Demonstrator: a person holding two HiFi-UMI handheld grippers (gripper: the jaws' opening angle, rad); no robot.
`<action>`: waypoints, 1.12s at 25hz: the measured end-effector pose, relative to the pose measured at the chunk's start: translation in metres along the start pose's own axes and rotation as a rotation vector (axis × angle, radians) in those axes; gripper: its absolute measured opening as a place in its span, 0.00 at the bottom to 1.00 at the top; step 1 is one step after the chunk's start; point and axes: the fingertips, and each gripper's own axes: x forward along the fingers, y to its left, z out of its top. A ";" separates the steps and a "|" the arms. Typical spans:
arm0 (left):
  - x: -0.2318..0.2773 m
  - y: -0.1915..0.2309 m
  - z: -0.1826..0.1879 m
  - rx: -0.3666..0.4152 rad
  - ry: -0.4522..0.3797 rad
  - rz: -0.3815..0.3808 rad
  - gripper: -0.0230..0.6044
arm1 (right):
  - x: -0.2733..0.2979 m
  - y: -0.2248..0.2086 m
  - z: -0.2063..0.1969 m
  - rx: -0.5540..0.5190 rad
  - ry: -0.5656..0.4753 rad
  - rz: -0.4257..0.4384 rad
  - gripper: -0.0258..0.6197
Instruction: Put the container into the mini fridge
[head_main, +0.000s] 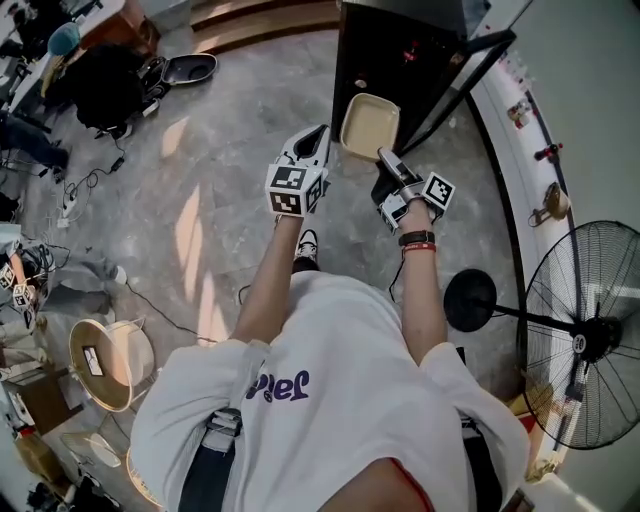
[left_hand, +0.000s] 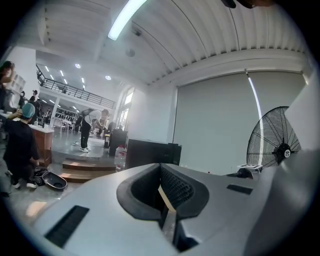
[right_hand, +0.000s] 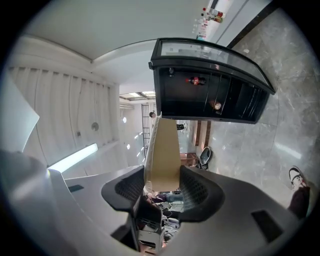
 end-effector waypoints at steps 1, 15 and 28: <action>0.007 0.004 0.002 0.002 0.001 -0.005 0.07 | 0.007 0.001 0.004 -0.010 0.004 -0.005 0.40; 0.102 0.063 0.038 0.013 0.006 -0.111 0.07 | 0.101 -0.003 0.070 -0.030 -0.077 -0.033 0.40; 0.157 0.126 0.015 -0.005 0.026 -0.207 0.07 | 0.168 -0.043 0.089 -0.071 -0.121 -0.078 0.39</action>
